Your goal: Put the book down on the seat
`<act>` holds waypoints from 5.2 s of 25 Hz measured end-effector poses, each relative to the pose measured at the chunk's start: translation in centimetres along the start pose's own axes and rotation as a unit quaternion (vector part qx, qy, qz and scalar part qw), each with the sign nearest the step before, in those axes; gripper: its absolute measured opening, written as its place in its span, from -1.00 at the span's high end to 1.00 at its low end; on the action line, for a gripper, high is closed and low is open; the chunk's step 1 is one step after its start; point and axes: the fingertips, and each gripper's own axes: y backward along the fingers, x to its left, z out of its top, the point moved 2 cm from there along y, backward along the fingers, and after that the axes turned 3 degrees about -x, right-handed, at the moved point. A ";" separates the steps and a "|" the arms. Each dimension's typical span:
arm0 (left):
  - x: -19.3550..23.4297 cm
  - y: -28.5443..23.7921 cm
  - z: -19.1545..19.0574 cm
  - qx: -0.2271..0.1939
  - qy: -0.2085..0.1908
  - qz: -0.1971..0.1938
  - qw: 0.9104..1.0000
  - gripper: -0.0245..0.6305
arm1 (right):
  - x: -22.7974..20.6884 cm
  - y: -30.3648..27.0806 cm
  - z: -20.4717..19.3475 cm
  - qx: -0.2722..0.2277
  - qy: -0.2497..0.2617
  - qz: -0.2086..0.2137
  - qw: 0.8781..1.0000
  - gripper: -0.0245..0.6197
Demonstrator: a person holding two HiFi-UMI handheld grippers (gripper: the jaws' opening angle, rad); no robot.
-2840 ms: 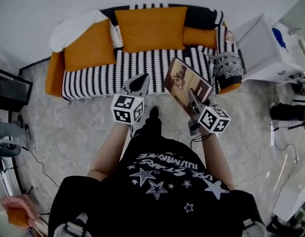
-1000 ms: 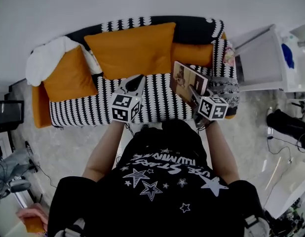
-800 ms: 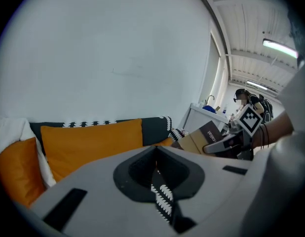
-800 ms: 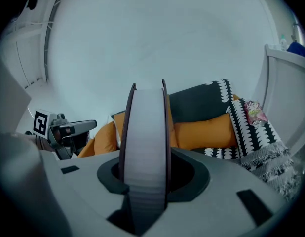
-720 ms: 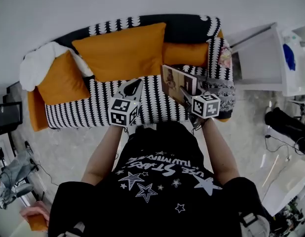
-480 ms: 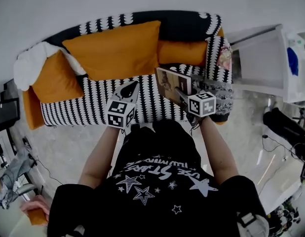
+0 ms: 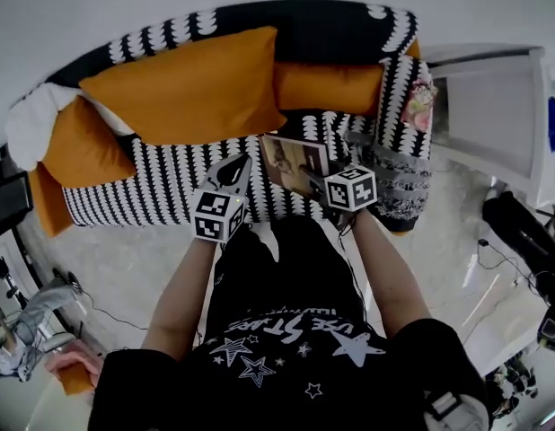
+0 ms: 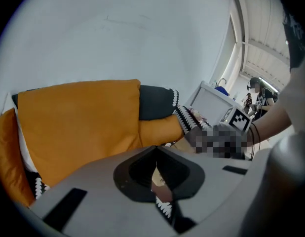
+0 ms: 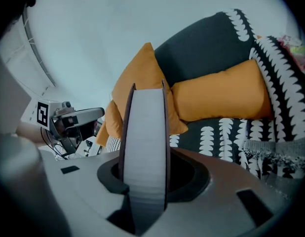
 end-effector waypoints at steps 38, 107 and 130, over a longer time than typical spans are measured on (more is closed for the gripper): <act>1.0 -6.1 -6.9 0.042 0.026 -0.044 0.998 0.90 | -9.7 -1.5 -0.5 -0.037 0.041 -0.134 0.989 0.07; -8.8 35.0 -9.0 -0.210 -0.065 -0.045 0.975 0.90 | 35.0 13.5 -10.9 -0.296 0.191 -0.047 0.935 0.73; -18.3 43.1 -18.1 -0.241 -0.080 -0.016 0.967 0.90 | 39.4 19.5 -25.2 -0.320 0.209 -0.010 0.924 0.85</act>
